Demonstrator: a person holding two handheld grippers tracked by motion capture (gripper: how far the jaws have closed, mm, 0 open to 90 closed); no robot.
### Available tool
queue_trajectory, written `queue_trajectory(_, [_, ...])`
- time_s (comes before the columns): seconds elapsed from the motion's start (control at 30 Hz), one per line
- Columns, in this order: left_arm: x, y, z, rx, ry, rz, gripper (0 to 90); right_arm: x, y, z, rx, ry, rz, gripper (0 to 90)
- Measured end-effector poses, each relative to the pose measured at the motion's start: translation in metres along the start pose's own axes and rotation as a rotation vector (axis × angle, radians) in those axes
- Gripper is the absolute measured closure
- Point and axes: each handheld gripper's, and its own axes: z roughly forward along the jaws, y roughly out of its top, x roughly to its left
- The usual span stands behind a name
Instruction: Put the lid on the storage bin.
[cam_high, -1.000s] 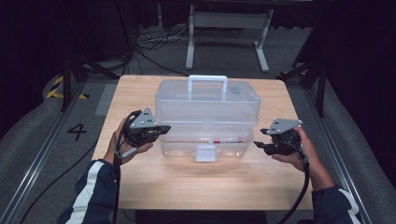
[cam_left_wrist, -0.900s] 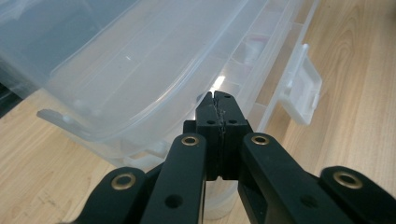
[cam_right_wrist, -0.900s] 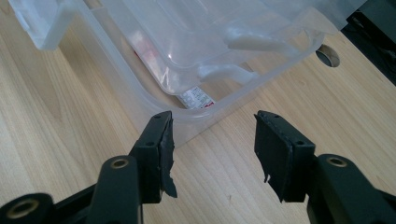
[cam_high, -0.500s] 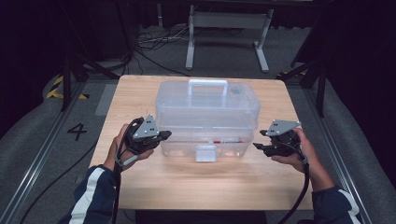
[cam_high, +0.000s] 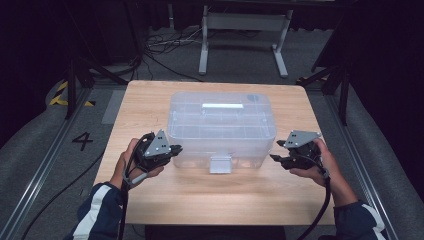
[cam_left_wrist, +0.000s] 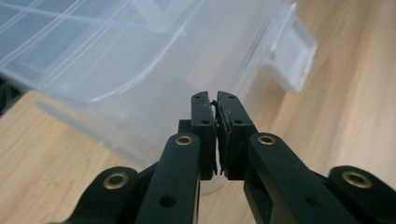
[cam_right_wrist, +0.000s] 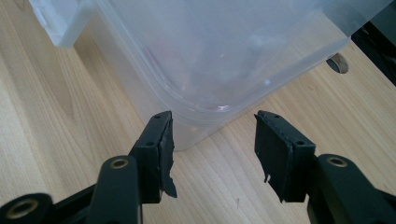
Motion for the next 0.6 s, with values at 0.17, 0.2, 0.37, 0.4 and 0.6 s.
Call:
queue_trajectory(0.17, [-0.004,-0.003,-0.007,0.019,0.039,0.043,82.5,0.002,-0.002,-0.002,0.002,-0.031,-0.016,48.1])
queue_trajectory(0.2, [-0.004,-0.006,-0.009,0.017,0.042,0.043,82.1,0.003,-0.002,-0.002,0.003,-0.038,-0.017,47.9])
queue_trajectory(0.37, [-0.003,-0.016,-0.012,0.029,0.046,0.029,76.9,0.004,-0.007,-0.002,0.024,-0.047,-0.028,46.4])
queue_trajectory(0.4, [-0.003,-0.019,-0.012,0.036,0.046,0.027,76.9,0.004,-0.007,-0.002,0.024,-0.047,-0.028,46.4])
queue_trajectory(0.6, [-0.001,-0.034,-0.014,0.062,0.069,0.001,63.0,0.005,-0.013,-0.005,0.040,-0.045,-0.039,44.6])
